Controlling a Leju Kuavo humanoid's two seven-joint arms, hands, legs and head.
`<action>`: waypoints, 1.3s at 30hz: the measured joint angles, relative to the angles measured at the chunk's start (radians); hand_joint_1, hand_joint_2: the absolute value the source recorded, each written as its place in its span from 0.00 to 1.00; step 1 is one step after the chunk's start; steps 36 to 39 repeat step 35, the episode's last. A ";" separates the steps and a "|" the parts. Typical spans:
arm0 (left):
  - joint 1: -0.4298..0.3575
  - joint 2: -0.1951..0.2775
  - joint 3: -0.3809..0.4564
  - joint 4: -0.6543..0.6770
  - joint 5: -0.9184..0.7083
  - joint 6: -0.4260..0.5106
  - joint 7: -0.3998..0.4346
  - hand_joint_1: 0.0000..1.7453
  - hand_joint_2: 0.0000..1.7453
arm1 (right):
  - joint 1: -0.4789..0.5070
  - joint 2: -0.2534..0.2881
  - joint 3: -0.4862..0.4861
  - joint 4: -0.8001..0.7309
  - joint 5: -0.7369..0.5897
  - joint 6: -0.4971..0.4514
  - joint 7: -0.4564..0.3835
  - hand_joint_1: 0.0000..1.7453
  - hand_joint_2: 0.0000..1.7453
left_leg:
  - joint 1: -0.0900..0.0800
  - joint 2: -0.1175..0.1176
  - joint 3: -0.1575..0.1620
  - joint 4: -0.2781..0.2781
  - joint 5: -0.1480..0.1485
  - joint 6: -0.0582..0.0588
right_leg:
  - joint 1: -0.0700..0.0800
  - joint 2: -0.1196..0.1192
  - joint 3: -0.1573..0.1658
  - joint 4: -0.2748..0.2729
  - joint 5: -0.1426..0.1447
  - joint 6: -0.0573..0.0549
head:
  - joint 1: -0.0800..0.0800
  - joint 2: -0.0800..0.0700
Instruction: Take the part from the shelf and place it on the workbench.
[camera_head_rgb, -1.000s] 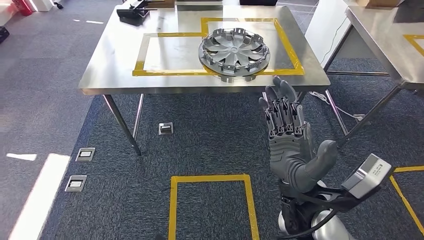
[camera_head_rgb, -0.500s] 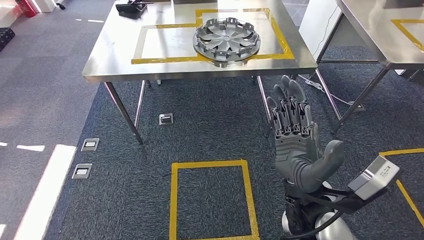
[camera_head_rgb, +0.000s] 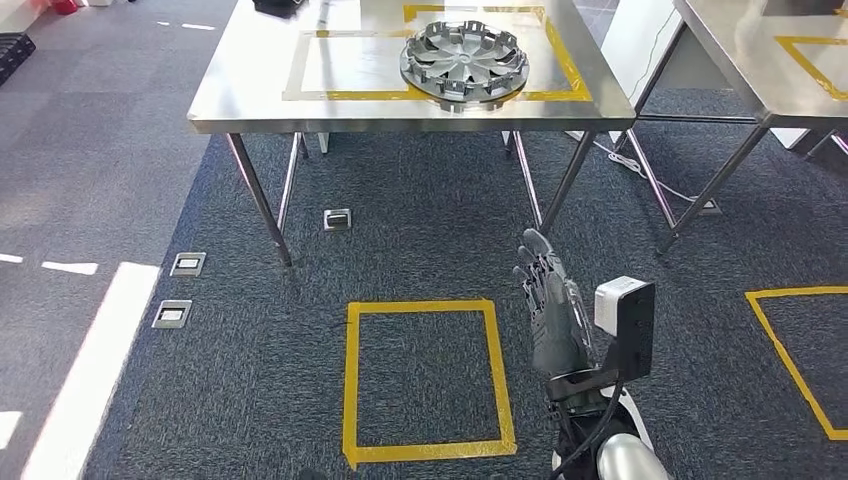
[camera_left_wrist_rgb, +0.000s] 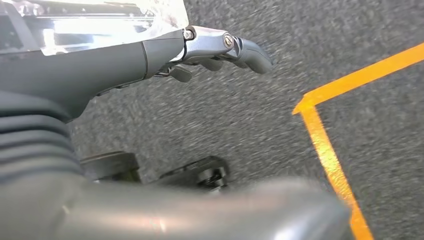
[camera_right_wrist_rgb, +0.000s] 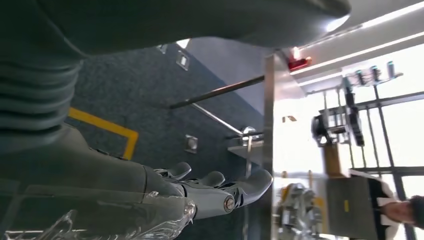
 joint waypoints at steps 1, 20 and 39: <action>0.001 0.000 0.000 0.000 0.002 0.002 0.003 0.00 1.00 | 0.009 0.000 0.003 0.029 -0.020 -0.006 0.002 0.00 1.00 | -0.002 0.000 -0.008 0.000 0.007 0.004 | 0.000 0.001 -0.021 0.060 -0.040 0.004 | 0.002 0.000; 0.005 0.001 -0.015 -0.009 0.048 0.040 0.032 0.00 1.00 | 0.079 0.115 0.251 1.079 -0.688 0.225 0.112 0.00 1.00 | -0.009 -0.001 -0.140 0.263 -0.088 -0.049 | 0.005 -0.004 0.110 -0.098 0.006 -0.060 | -0.007 0.000; 0.005 0.001 -0.018 -0.009 0.078 0.041 0.026 0.00 0.33 | 0.039 0.190 0.349 1.436 -0.722 0.241 0.075 0.00 0.33 | -0.016 0.000 -0.014 0.006 0.005 -0.014 | 0.009 0.012 0.097 -0.092 0.015 -0.032 | -0.004 0.000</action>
